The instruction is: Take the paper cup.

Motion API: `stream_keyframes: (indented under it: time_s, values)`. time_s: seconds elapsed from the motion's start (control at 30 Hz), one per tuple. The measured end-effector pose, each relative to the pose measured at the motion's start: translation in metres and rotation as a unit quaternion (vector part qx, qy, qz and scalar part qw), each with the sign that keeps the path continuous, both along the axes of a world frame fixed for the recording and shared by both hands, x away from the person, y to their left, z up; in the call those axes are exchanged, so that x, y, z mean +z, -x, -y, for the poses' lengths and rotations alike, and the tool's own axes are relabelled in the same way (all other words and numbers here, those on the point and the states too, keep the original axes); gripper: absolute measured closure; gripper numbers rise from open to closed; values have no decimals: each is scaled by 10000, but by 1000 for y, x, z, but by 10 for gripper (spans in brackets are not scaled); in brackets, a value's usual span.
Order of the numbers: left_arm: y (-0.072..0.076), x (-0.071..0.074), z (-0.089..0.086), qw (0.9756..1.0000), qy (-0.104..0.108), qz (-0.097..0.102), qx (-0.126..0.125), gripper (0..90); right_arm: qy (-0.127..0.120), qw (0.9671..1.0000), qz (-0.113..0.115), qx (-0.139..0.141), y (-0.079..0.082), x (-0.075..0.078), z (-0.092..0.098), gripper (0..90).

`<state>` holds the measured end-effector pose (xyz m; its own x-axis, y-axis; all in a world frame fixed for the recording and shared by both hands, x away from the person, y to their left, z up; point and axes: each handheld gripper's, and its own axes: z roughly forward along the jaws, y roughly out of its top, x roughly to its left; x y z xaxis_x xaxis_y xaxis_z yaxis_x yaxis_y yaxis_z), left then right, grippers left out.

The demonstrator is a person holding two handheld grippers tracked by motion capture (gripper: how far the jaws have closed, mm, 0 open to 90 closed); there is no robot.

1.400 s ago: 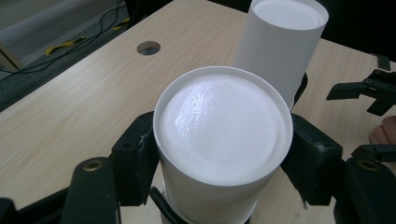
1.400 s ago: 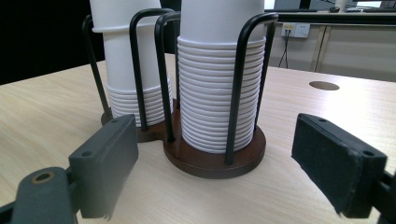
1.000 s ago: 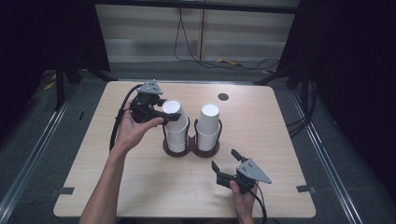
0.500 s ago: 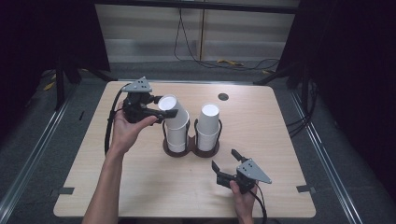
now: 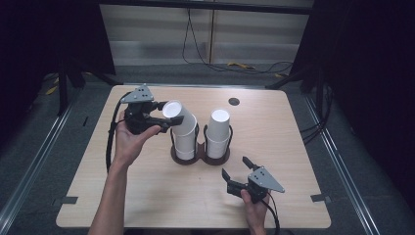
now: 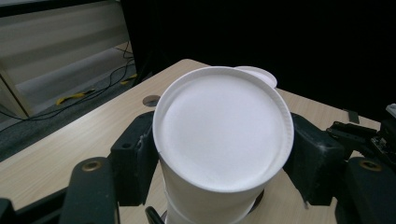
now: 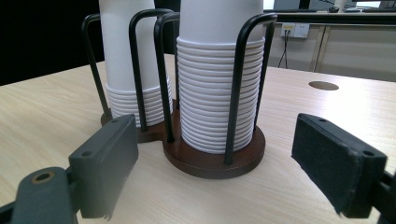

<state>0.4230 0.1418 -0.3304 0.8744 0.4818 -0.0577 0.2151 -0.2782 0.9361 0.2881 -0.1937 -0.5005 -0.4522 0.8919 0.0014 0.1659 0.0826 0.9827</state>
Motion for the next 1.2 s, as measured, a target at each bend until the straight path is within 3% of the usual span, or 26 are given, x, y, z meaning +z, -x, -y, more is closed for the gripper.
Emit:
stream_keyframes:
  time_s: [0.07,0.4,0.5,0.53,0.77,0.87,1.03,1.2]
  values:
    - [5,0,1,9999,-47,81,49,332,-18,10000,-8,10,0,0,0,141]
    - [18,-2,0,9997,137,176,-28,333,-11,10000,7,11,0,0,0,140]
    - [20,-6,-1,9995,182,237,75,333,-9,10000,10,10,0,0,0,141]
    - [21,-8,-1,9993,327,151,-63,333,-14,10000,1,15,0,0,0,140]
    - [28,-14,1,9995,247,180,-96,333,-4,10000,-3,4,0,0,0,140]
    - [38,-20,2,9991,365,171,-146,333,-20,10000,-5,11,0,0,0,140]
    - [43,-26,3,9991,360,157,-163,333,-9,10000,-16,7,0,0,0,141]
    - [46,-41,4,9977,652,73,-191,333,-6,9999,-119,54,-2,1,-1,140]
